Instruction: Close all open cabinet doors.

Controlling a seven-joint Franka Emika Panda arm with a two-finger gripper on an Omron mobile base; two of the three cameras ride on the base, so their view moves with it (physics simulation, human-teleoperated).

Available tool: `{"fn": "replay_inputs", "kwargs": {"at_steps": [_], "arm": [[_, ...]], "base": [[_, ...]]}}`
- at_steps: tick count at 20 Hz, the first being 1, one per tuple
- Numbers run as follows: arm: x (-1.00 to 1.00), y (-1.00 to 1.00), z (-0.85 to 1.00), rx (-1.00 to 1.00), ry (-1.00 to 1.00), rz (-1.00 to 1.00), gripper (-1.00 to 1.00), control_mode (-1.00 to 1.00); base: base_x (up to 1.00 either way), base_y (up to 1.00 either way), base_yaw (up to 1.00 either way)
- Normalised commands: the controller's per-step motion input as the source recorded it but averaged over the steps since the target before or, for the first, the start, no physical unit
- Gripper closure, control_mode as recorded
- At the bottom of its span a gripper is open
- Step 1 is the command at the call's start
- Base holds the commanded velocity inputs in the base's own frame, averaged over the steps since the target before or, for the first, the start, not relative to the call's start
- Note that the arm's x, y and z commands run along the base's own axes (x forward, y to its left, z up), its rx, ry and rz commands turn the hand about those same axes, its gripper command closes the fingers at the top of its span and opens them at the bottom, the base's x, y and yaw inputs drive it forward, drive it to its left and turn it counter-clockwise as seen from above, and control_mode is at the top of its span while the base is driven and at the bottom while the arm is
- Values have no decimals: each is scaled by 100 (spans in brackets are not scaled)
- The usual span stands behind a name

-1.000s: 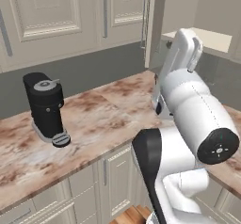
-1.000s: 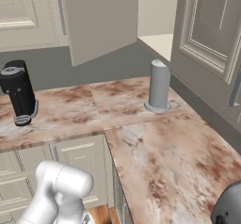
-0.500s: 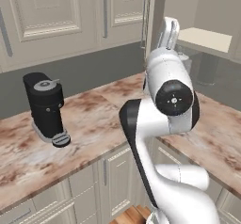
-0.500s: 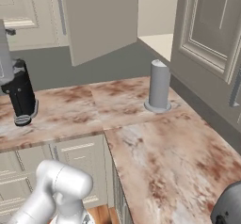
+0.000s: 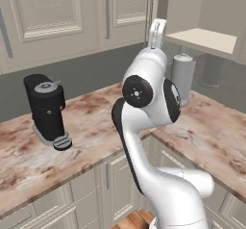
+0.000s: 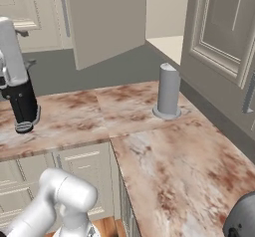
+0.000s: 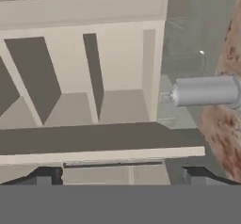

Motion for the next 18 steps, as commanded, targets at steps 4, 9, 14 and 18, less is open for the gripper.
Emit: {"fn": "replay_inputs", "kwargs": {"at_steps": [4,9,14,18], "arm": [[43,-6,-6,-3,0,-10,-100,-100],[29,-9,0,0,1,0,-100,-100],[39,0,-1,0,3,0,-100,-100],[50,0,-10,0,0,0,-100,-100]], "base": [[0,0,0],[0,0,0],[0,0,0],[0,0,0]]}}
